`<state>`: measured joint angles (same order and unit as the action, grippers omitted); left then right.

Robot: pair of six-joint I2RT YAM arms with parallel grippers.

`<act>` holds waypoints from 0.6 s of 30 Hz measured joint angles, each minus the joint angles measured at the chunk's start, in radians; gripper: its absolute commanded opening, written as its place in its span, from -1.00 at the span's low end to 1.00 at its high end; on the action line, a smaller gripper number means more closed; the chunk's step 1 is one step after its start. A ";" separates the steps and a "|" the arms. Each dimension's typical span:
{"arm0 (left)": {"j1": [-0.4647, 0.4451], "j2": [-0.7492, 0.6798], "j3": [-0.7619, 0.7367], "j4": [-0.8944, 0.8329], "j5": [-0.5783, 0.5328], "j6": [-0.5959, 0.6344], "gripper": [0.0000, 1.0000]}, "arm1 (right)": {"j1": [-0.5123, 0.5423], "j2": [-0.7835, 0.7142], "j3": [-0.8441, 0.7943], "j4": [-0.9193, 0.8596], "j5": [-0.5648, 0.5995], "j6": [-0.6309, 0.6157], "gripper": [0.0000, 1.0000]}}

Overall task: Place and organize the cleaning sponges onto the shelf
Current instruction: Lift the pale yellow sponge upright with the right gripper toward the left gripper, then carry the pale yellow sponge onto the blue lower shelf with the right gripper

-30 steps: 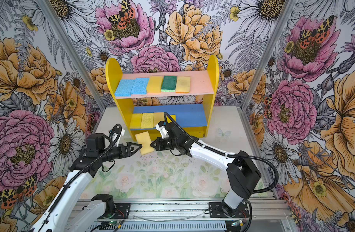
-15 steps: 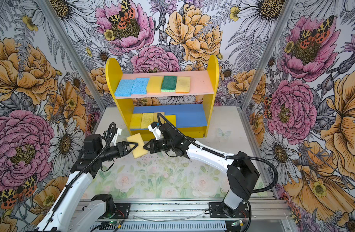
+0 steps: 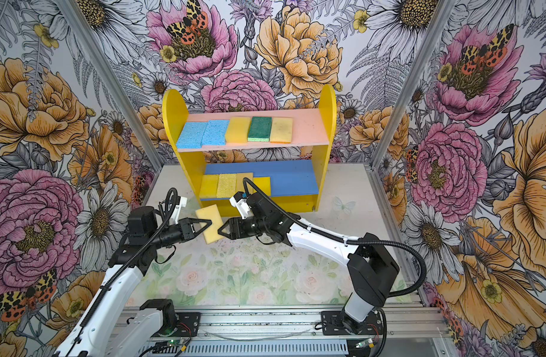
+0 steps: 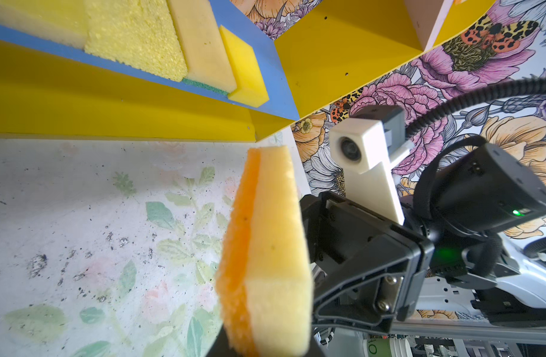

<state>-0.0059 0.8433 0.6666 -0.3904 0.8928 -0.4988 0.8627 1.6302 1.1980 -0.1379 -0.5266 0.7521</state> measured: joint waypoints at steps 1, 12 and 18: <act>0.000 0.000 -0.001 0.000 0.000 0.000 -0.79 | 0.000 0.000 -0.007 0.001 -0.006 0.007 0.19; 0.000 -0.005 -0.005 0.010 0.006 0.000 -0.80 | -0.006 -0.001 -0.101 0.226 -0.109 0.151 -0.15; 0.000 -0.006 -0.005 0.019 0.010 0.000 -0.79 | -0.006 -0.002 -0.109 0.262 -0.118 0.178 -0.49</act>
<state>-0.0059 0.8375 0.6617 -0.3710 0.9024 -0.4992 0.8566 1.6283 1.0889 0.1238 -0.6449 0.9298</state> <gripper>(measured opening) 0.105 0.296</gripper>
